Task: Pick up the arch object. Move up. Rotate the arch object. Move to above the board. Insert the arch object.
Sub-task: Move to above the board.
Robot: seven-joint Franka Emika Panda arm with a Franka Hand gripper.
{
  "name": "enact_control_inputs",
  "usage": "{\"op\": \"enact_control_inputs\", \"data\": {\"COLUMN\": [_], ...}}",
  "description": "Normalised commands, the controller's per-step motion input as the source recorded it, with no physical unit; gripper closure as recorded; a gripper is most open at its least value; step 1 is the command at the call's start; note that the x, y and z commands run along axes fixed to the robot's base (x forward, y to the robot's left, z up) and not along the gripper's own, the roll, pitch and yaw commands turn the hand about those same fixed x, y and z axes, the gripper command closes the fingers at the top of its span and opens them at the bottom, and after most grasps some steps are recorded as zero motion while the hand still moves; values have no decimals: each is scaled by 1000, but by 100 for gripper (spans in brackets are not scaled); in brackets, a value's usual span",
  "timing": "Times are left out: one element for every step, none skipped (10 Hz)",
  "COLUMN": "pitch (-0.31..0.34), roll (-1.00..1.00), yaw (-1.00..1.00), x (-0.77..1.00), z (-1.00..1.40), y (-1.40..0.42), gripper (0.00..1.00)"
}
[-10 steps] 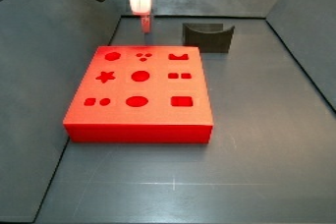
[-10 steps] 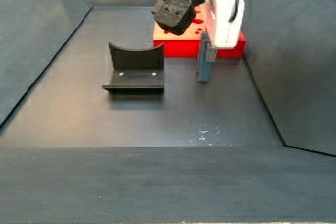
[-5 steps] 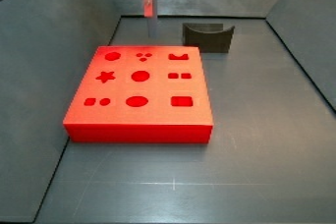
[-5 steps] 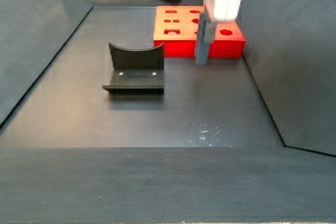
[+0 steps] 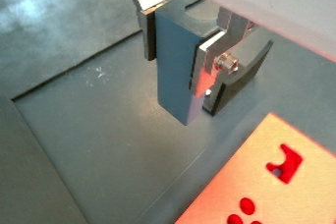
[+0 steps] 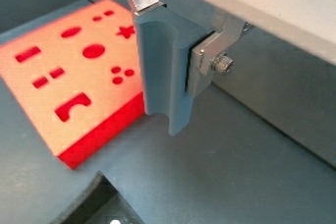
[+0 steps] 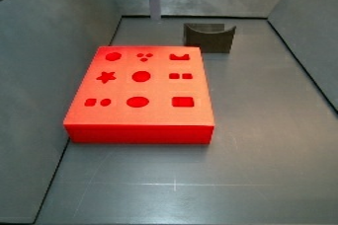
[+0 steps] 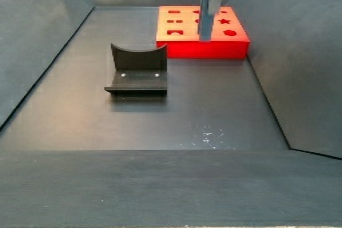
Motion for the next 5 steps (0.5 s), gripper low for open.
{"op": "enact_control_inputs", "data": {"pitch": [58,61,61,59,56], "roll": [-219,-210,-203,-199,-193], "yaw": [-57,-56,-56,-57,-59], "x": [39,36,34,31,26], "z": [1000,1000,1000,1000,1000], "y": [-24,-19,-15,-13,-7], "gripper": [100,100,100,100,100]}}
